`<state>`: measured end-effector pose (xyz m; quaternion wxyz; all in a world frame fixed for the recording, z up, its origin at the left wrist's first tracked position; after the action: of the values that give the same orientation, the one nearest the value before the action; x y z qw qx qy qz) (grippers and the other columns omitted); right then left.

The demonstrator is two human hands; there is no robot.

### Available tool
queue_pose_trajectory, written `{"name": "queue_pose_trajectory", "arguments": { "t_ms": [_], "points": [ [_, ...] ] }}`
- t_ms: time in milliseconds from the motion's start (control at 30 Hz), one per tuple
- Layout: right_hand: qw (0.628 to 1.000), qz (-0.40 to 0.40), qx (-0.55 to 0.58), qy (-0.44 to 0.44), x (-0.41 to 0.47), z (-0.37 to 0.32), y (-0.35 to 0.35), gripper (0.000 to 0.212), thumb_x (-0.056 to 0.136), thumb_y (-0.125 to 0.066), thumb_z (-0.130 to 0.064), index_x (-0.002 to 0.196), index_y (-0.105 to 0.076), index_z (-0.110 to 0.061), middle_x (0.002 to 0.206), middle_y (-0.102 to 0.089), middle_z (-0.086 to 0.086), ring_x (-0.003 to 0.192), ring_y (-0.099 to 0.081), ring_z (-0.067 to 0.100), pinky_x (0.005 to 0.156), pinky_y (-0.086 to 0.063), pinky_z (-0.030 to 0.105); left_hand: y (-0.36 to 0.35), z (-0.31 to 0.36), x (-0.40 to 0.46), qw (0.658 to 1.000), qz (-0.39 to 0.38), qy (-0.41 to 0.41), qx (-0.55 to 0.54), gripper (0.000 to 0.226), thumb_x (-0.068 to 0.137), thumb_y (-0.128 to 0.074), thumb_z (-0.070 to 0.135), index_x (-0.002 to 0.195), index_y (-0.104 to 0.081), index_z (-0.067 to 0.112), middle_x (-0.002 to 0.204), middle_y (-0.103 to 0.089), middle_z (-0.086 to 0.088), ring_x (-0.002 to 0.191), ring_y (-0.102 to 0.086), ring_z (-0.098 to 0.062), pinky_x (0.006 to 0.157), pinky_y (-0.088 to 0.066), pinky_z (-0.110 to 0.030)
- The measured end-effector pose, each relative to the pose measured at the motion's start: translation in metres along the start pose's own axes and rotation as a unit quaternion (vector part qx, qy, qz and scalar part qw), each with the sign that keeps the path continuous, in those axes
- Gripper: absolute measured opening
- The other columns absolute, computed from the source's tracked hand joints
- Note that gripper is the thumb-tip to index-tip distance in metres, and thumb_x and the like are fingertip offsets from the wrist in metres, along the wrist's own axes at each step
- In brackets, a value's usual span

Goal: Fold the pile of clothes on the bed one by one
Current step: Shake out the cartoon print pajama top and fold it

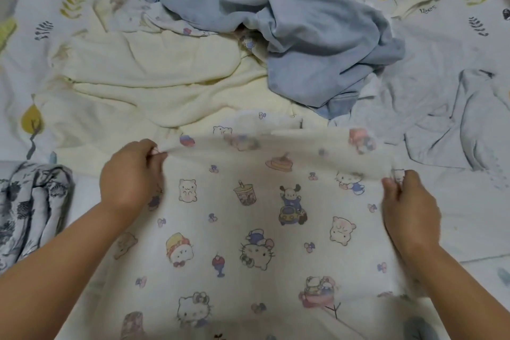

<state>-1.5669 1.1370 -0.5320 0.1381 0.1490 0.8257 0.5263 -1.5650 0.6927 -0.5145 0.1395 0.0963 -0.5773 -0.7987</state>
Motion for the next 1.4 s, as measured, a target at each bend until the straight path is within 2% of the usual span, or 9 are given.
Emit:
{"name": "queue_pose_trajectory", "arguments": {
  "t_ms": [167, 333, 500, 667, 800, 933, 1033, 1167, 1400],
  "points": [
    [0.998, 0.01, -0.055, 0.042, 0.015, -0.043, -0.011, 0.055, 0.082, -0.058, -0.014, 0.133, -0.04, -0.006, 0.128, -0.046, 0.024, 0.119, -0.04, 0.037, 0.096, -0.033, 0.047, -0.022, 0.026, 0.012, 0.996, -0.046, -0.068, 0.027, 0.046, 0.076, -0.058, 0.035, 0.115, -0.06, 0.011, 0.12, -0.054, -0.015, 0.103, -0.052, -0.039, 0.082, -0.043, -0.045],
    [0.949, -0.171, -0.125, 0.232, 0.022, -0.125, -0.067, 0.081, 0.081, -0.069, -0.03, 0.146, -0.023, -0.02, 0.155, -0.017, 0.005, 0.143, -0.01, 0.023, 0.113, -0.011, 0.049, -0.065, 0.045, 0.031, 0.975, -0.205, -0.078, 0.041, 0.052, 0.073, -0.069, 0.052, 0.114, -0.057, 0.022, 0.112, -0.058, 0.002, 0.117, -0.045, -0.027, 0.091, -0.031, -0.041],
    [0.942, -0.26, 0.032, 0.21, 0.039, -0.141, -0.069, 0.012, 0.089, -0.057, -0.018, 0.093, -0.055, -0.007, 0.1, -0.06, 0.008, 0.099, -0.053, 0.027, 0.08, -0.04, 0.031, -0.058, 0.047, 0.036, 0.953, -0.244, -0.075, -0.163, 0.024, 0.085, -0.063, 0.033, 0.078, -0.057, 0.01, 0.072, -0.058, -0.001, 0.067, -0.055, -0.011, 0.062, -0.042, -0.022],
    [0.942, -0.294, 0.133, 0.089, 0.05, -0.125, -0.057, 0.037, 0.094, -0.047, -0.039, 0.071, -0.051, -0.011, 0.067, -0.052, 0.002, 0.068, -0.048, 0.018, 0.065, -0.035, 0.029, -0.05, 0.045, 0.032, 0.867, -0.379, 0.054, -0.32, 0.037, 0.078, -0.06, 0.05, 0.06, -0.064, 0.018, 0.053, -0.062, 0.004, 0.045, -0.053, -0.011, 0.044, -0.037, -0.017],
    [0.972, -0.108, -0.143, 0.153, 0.049, -0.137, -0.059, 0.035, 0.094, -0.047, -0.038, 0.116, -0.054, -0.011, 0.108, -0.061, 0.012, 0.105, -0.051, 0.032, 0.086, -0.036, 0.04, -0.046, 0.053, 0.047, 0.985, -0.159, -0.028, 0.062, 0.034, 0.089, -0.051, 0.044, 0.098, -0.06, 0.012, 0.091, -0.065, -0.007, 0.085, -0.057, -0.028, 0.071, -0.041, -0.033],
    [0.967, 0.016, -0.135, 0.216, 0.014, -0.148, -0.054, 0.061, 0.089, -0.044, -0.036, 0.143, -0.033, -0.01, 0.144, -0.035, 0.022, 0.135, -0.028, 0.036, 0.109, -0.015, 0.057, -0.042, 0.086, 0.004, 0.985, 0.007, -0.161, 0.067, 0.054, 0.085, -0.042, 0.036, 0.127, -0.05, 0.003, 0.131, -0.051, -0.021, 0.12, -0.049, -0.038, 0.098, -0.036, -0.052],
    [0.951, -0.058, -0.194, 0.234, -0.013, -0.134, -0.081, 0.073, 0.088, -0.025, -0.059, 0.149, -0.011, -0.021, 0.156, -0.009, 0.017, 0.144, -0.004, 0.036, 0.108, 0.002, 0.061, -0.076, 0.084, -0.032, 0.967, -0.081, -0.221, 0.102, 0.069, 0.089, -0.021, 0.054, 0.148, -0.021, 0.018, 0.155, -0.018, -0.013, 0.143, -0.011, -0.032, 0.111, -0.007, -0.056],
    [0.922, -0.187, -0.258, 0.221, -0.01, -0.092, -0.121, 0.072, 0.077, 0.007, -0.069, 0.137, 0.03, -0.036, 0.152, 0.029, 0.001, 0.142, 0.022, 0.026, 0.111, 0.008, 0.059, -0.113, 0.048, -0.031, 0.951, -0.169, -0.199, 0.163, 0.064, 0.076, 0.02, 0.064, 0.133, 0.034, 0.038, 0.148, 0.034, 0.006, 0.132, 0.039, -0.013, 0.108, 0.023, -0.043],
    [0.935, -0.169, -0.219, 0.222, -0.019, -0.104, -0.083, 0.072, 0.089, -0.014, -0.062, 0.148, 0.011, -0.03, 0.156, 0.02, 0.007, 0.142, 0.019, 0.029, 0.112, 0.005, 0.057, -0.088, 0.067, -0.043, 0.968, -0.163, -0.136, 0.138, 0.074, 0.08, 0.014, 0.066, 0.144, 0.015, 0.028, 0.151, 0.027, -0.002, 0.136, 0.029, -0.021, 0.111, 0.013, -0.05]
  ]
}}
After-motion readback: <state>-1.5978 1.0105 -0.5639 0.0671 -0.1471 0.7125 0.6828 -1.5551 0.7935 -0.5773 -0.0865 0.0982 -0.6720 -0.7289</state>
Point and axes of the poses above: each hand's wrist, its own x-axis towards the middle knuckle, its own y-axis out of the back of the hand, z = x × y, the point moved 8 cm from there along x, towards the middle knuckle
